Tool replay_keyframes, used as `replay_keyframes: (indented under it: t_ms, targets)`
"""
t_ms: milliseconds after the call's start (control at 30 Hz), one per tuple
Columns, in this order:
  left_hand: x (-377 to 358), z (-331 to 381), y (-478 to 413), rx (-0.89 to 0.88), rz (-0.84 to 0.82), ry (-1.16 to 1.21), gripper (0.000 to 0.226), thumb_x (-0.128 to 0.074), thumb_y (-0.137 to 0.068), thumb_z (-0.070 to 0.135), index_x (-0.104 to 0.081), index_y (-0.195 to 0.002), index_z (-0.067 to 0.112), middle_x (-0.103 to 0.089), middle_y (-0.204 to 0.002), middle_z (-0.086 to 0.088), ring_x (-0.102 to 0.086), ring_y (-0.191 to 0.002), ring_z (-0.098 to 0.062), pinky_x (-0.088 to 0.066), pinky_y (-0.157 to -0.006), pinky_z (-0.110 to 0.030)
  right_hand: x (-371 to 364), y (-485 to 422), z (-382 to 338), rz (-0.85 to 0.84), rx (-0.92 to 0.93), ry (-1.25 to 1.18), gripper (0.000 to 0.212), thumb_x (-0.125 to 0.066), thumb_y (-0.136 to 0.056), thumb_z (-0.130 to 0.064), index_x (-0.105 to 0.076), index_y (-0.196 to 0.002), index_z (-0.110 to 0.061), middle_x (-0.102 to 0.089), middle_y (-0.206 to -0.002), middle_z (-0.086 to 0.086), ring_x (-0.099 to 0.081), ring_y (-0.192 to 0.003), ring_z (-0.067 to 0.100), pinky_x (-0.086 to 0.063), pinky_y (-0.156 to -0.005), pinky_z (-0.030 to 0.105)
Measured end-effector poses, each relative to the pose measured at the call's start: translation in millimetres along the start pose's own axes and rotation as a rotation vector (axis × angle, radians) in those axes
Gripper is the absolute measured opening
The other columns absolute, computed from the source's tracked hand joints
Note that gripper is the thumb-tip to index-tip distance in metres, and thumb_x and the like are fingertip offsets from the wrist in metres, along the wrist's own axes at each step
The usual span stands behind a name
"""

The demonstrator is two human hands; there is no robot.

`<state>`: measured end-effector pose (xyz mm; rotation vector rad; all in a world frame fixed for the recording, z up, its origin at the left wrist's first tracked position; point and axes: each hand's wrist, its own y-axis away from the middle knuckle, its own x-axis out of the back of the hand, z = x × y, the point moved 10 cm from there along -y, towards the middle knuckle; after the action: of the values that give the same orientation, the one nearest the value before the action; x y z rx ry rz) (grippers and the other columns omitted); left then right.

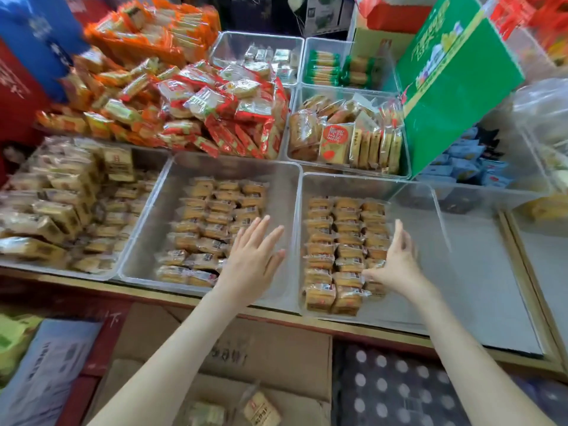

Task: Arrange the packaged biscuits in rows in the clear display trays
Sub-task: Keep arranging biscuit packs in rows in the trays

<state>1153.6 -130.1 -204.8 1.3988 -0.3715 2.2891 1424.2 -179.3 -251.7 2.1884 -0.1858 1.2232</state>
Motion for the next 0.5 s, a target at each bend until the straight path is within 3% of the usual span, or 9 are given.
replay_keyframes:
  t_ms: [67, 100, 167, 267, 367, 500]
  targets:
    - [28, -59, 6, 0.056, 0.073, -0.137, 0.064, -0.023, -0.099, 0.053, -0.036, -0.150, 0.017, -0.022, -0.161, -0.012, -0.010, -0.151, -0.029, -0.004, -0.119, -0.045, 10, 26, -79, 0.187, 0.268, 0.069, 0.112, -0.077, -0.080, -0.023, 0.009, -0.152, -0.028, -0.004, -0.160, 0.001, -0.009, -0.147, 0.023, -0.016, -0.119, 0.041]
    - [39, -93, 10, 0.118, 0.051, -0.201, 0.062, -0.029, -0.101, 0.052, -0.031, -0.153, 0.018, -0.017, -0.162, -0.013, -0.006, -0.151, -0.029, -0.002, -0.120, -0.048, -1, 38, -126, 0.194, 0.410, 0.059, 0.102, -0.073, -0.084, -0.018, 0.001, -0.153, -0.027, -0.009, -0.158, -0.001, -0.011, -0.146, 0.019, -0.015, -0.118, 0.034]
    - [48, -142, 17, 0.249, -0.053, -0.297, 0.069, -0.038, -0.099, 0.054, -0.015, -0.157, 0.021, -0.001, -0.164, -0.011, 0.008, -0.151, -0.027, 0.006, -0.119, -0.050, -44, 55, -196, 0.018, 0.641, 0.104, 0.081, -0.061, -0.090, -0.006, -0.013, -0.153, -0.022, -0.020, -0.157, 0.000, -0.018, -0.144, 0.015, -0.017, -0.116, 0.025]
    - [62, -191, 32, 0.311, -0.104, -0.365, 0.075, -0.037, -0.097, 0.060, -0.011, -0.157, 0.023, 0.007, -0.164, -0.010, 0.013, -0.150, -0.026, 0.009, -0.118, -0.051, -129, 65, -258, -0.295, 0.790, 0.406, 0.062, -0.053, -0.094, -0.006, -0.029, -0.149, -0.018, -0.038, -0.148, 0.006, -0.035, -0.136, 0.023, -0.039, -0.107, 0.038]
    - [62, -201, 52, 0.202, -0.042, -0.349, 0.068, -0.028, -0.099, 0.061, -0.035, -0.151, 0.018, -0.019, -0.161, -0.014, -0.009, -0.151, -0.028, 0.002, -0.119, -0.048, -171, 65, -267, -0.401, 0.801, 0.652, 0.061, -0.059, -0.094, -0.024, -0.031, -0.147, -0.015, -0.039, -0.144, 0.008, -0.039, -0.129, 0.026, -0.045, -0.099, 0.041]
    - [54, -189, 70, 0.062, 0.049, -0.302, 0.068, -0.015, -0.103, 0.052, -0.063, -0.130, 0.013, -0.052, -0.142, -0.015, -0.045, -0.136, -0.030, -0.020, -0.116, -0.047, -184, 63, -265, -0.364, 0.789, 0.770, 0.076, -0.062, -0.091, -0.023, -0.019, -0.153, -0.013, -0.023, -0.154, 0.010, -0.029, -0.136, 0.028, -0.042, -0.104, 0.042]
